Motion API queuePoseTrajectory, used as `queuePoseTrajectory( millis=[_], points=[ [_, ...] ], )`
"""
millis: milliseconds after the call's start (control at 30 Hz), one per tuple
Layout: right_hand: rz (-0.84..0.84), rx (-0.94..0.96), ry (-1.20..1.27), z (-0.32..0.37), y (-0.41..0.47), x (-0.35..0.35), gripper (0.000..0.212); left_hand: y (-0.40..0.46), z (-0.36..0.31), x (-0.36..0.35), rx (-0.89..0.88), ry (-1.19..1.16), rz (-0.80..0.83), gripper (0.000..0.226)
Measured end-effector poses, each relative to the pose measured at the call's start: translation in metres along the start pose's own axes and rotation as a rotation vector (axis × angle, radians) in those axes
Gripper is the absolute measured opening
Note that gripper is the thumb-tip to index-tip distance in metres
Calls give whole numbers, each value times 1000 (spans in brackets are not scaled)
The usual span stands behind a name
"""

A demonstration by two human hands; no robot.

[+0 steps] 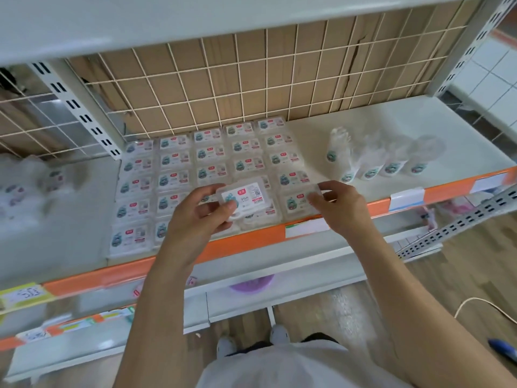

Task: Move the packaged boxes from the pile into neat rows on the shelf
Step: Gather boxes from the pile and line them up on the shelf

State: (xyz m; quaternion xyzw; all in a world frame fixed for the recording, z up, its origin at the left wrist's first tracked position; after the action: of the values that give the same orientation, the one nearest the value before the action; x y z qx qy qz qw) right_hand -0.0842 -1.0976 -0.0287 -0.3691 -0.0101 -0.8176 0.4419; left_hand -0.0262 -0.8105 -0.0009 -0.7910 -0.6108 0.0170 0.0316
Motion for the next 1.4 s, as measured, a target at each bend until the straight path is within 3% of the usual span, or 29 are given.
queuePoseTrajectory(
  millis=[433, 900, 1067, 1267, 1400],
  points=[
    [-220, 171, -254, 18, -16, 0, 41, -4, -1, 13, -1, 0, -77, 39],
    [120, 574, -231, 112, -101, -96, 37, -1, -1, 121, -44, 31, -341, 36],
    [157, 592, -192, 141, -110, -128, 35, 36, -4, 176, -84, 75, -431, 33],
    [107, 559, -140, 157, -113, -157, 33, 102, -3, 215, -99, 208, -432, 25],
    [67, 527, -120, 161, -117, -167, 33, 133, 10, 228, -73, 263, -459, 45]
  ],
)
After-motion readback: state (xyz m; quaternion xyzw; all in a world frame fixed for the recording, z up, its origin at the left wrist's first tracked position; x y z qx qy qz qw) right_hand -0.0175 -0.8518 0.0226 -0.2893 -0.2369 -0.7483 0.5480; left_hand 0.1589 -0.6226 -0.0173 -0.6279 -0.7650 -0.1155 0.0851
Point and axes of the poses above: each hand's wrist, its own y-axis towards the middle knuckle, its own x-axis out of the back of the hand, z = x × y, the point moved 9 cm from there along y, towards the middle knuckle, and after that the axes turned 12 degrees about -x, right-handed, at the moved point
